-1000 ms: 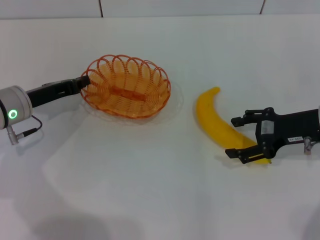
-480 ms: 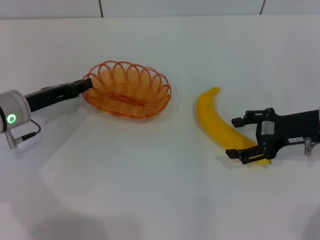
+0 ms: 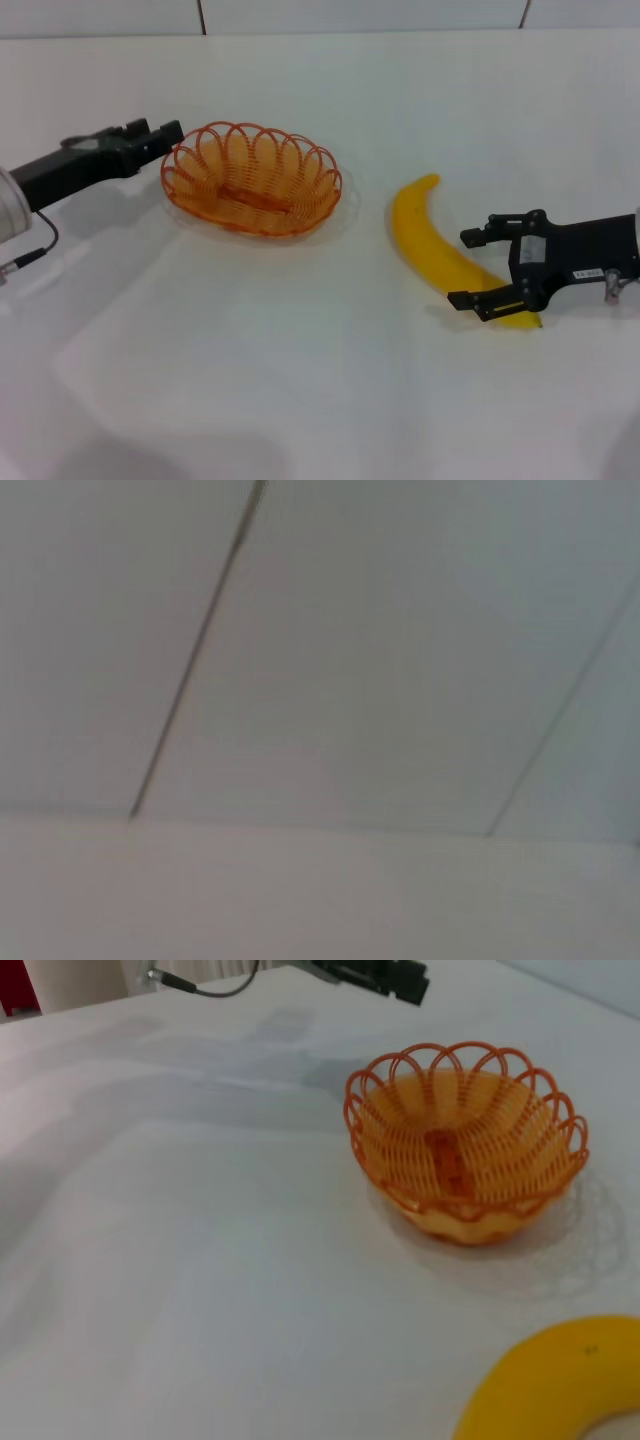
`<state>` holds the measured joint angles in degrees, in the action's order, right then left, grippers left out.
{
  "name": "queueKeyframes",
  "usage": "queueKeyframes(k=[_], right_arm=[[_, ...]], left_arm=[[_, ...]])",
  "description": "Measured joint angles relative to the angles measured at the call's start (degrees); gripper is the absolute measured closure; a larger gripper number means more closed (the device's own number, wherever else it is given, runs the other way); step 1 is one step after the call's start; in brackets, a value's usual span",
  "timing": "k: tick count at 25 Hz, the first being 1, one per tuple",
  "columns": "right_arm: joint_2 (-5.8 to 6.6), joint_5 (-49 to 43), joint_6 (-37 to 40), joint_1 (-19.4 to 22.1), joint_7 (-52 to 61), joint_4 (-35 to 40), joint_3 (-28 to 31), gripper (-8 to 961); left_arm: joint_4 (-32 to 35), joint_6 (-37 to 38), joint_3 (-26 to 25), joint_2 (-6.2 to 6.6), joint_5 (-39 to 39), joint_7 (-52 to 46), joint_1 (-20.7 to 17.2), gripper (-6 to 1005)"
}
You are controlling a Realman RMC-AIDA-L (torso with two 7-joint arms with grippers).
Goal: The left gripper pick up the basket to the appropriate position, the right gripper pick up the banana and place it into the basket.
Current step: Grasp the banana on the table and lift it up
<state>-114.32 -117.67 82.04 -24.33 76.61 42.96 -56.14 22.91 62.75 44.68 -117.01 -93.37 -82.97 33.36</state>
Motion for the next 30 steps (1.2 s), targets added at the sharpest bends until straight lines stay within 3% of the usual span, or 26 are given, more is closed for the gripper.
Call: queueKeyframes(k=[6, 11, 16, 21, 25, 30], right_arm=[[-1.29, 1.0, -0.3, -1.1, -1.8, 0.1, 0.1, 97], [-1.98, 3.5, -0.1, -1.1, -1.1, 1.0, 0.1, 98], [-2.09, 5.2, -0.1, -0.3, 1.8, 2.9, 0.0, 99], [-2.34, 4.4, -0.2, 2.4, 7.0, 9.4, -1.1, 100], [-2.56, 4.1, -0.3, 4.5, 12.7, 14.9, -4.1, 101], [-2.54, 2.3, -3.1, 6.3, 18.6, 19.7, -10.7, 102]], left_arm=[[2.2, 9.9, -0.1, 0.17, 2.9, 12.2, -4.2, 396], [2.2, 15.7, -0.4, 0.20, 3.6, 23.7, -8.4, 397], [2.2, 15.4, -0.2, 0.40, 3.4, 27.0, -10.6, 397], [1.5, 12.6, 0.2, 0.29, 2.0, 28.2, -10.9, 398], [1.4, 10.4, 0.3, 0.19, -2.9, 28.6, -11.0, 398], [1.4, 7.7, 0.2, 0.12, -3.5, 28.8, -11.4, 399]])
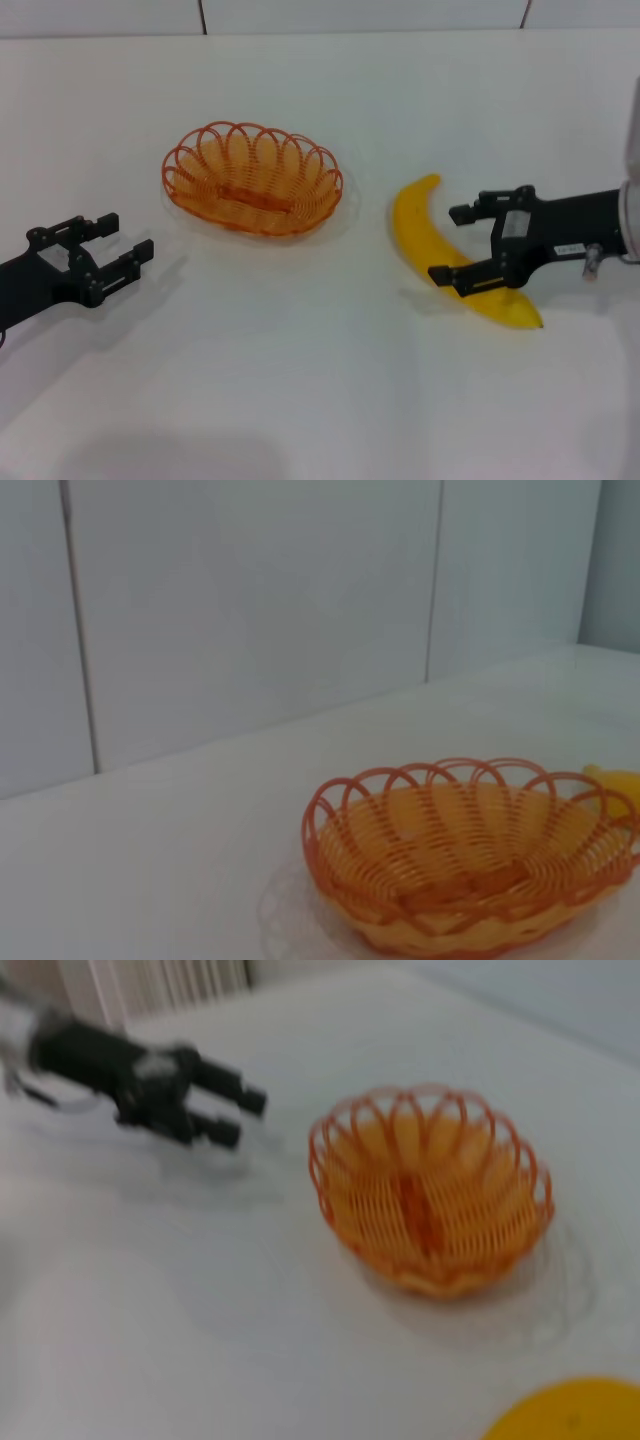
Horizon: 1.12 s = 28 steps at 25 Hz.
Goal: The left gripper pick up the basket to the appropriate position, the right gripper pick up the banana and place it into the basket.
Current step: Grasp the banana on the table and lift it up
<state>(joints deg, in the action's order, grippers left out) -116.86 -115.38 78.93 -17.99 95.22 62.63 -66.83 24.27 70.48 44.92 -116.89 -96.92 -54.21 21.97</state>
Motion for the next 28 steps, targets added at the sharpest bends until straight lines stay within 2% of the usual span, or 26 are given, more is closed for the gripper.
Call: queueKeyframes(k=[8, 28], right_arm=[[-0.07, -6.5, -5.0, -0.3, 7.8, 1.9, -6.1, 103], [0.24, -9.3, -6.2, -1.2, 9.4, -0.7, -6.3, 107]], left_arm=[[-0.4, -0.3, 0.0, -0.09, -0.1, 0.9, 0.1, 400], [-0.5, -0.3, 0.0, -0.18, -0.6, 1.0, 0.6, 403]])
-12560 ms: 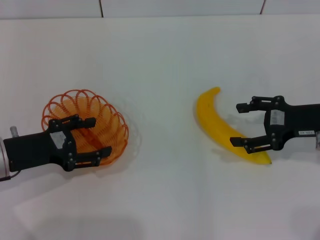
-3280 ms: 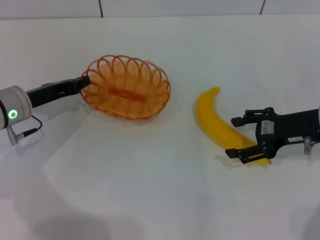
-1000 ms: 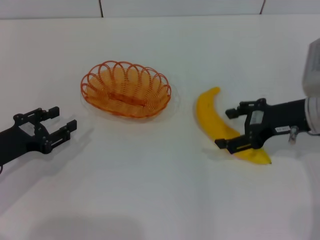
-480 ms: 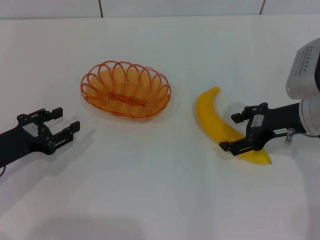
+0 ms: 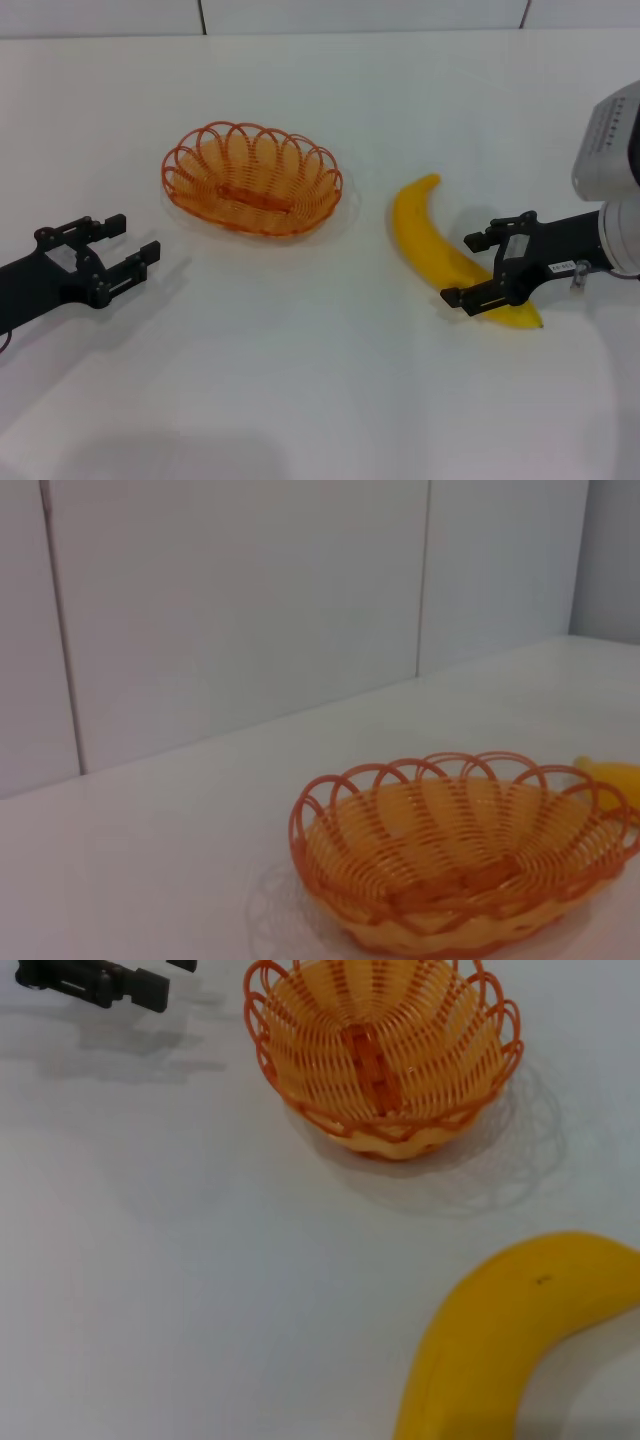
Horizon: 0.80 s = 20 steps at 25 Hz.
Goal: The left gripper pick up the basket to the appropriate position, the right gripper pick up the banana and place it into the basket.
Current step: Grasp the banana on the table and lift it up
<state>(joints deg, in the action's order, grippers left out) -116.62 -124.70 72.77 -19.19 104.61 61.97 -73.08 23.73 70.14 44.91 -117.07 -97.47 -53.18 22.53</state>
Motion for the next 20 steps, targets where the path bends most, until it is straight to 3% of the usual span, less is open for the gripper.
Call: queueKeyframes(k=[10, 15, 20], right_arm=[[0.19, 0.0, 0.4, 0.0, 2.6, 0.0, 0.3, 109], [0.33, -0.1, 0.6, 0.0, 3.5, 0.3, 0.6, 339], [0.35, -0.1, 1.7, 0.2, 3.7, 1.5, 2.9, 426]], left_arm=[[-0.1, 0.0, 0.0, 0.00, 0.0, 0.0, 0.0, 404], [-0.7, 0.0, 0.0, 0.00, 0.0, 0.1, 0.1, 405], [-0.8, 0.0, 0.0, 0.00, 0.0, 0.6, 0.2, 406]])
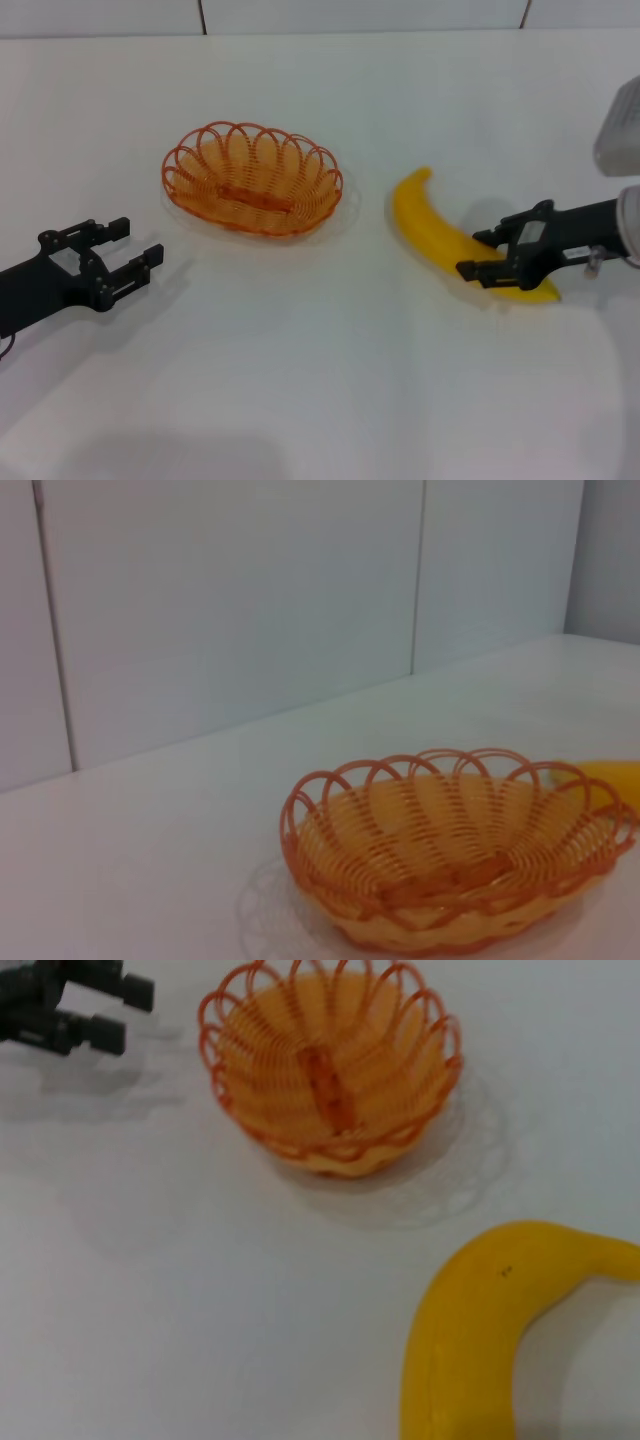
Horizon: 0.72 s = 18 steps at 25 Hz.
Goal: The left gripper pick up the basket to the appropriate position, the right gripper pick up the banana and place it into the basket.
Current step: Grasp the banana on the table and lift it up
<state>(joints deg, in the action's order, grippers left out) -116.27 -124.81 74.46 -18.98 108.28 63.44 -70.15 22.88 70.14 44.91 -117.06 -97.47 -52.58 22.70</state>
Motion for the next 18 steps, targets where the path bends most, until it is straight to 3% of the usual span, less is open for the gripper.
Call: queueKeyframes(k=[11, 18], right_arm=[[-0.27, 0.7, 1.3, 1.3, -0.4, 3.5, 2.7, 466], [-0.30, 7.1, 1.3, -1.5, -3.0, 3.4, 1.8, 465]], left_arm=[[0.0, 0.0, 0.0, 0.00, 0.0, 0.0, 0.0, 408], [0.0, 0.0, 0.0, 0.00, 0.0, 0.0, 0.2, 408]])
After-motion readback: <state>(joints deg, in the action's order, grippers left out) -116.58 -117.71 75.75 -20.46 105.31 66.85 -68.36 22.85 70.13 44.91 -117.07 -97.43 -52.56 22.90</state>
